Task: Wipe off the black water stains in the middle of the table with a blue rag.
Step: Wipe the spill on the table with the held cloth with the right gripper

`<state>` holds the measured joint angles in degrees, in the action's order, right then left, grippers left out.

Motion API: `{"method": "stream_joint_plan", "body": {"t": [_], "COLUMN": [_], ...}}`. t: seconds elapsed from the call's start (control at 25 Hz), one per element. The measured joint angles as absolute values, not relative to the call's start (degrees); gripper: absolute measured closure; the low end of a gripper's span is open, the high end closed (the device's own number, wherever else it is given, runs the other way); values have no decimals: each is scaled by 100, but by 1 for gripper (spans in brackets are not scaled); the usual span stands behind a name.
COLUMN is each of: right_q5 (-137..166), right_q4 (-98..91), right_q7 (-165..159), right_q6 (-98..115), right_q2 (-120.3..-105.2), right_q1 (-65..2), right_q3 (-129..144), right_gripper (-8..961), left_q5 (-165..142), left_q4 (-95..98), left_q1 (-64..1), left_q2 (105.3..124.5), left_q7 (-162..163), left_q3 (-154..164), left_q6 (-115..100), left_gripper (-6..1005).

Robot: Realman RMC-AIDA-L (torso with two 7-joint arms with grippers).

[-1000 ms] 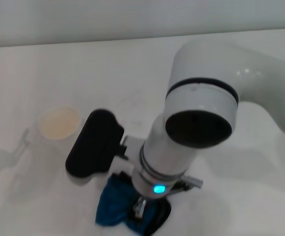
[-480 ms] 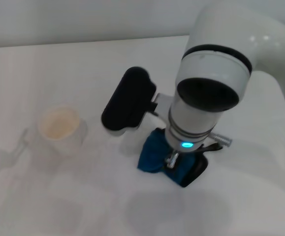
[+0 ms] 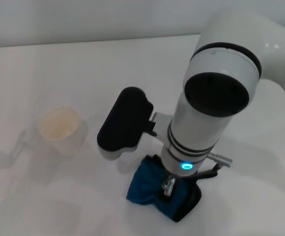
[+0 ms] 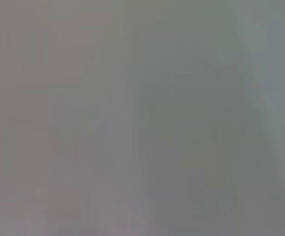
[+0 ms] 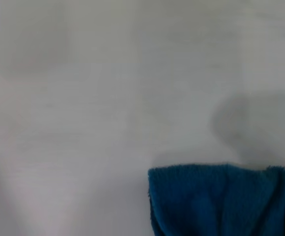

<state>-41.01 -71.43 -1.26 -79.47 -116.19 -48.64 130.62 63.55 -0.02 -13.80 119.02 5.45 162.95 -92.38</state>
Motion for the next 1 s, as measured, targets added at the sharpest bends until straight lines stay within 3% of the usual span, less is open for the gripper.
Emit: {"method": "stream_joint_plan", "body": {"t": [1.0], "right_q5": [-2149], "right_q4": [-7275], "right_q7": [1040], "right_q6": [-9023], "right_q2": [-11546], "right_q1": [-3985], "right_q3": [10297], "right_gripper": [814], "left_q5": [6412], "left_q4": [-4], "left_q1": [-1391], "left_q2": [11900], "left_q7": [545], "left_q3": [16286], "left_q6": [-9196], "left_gripper": [122]}}
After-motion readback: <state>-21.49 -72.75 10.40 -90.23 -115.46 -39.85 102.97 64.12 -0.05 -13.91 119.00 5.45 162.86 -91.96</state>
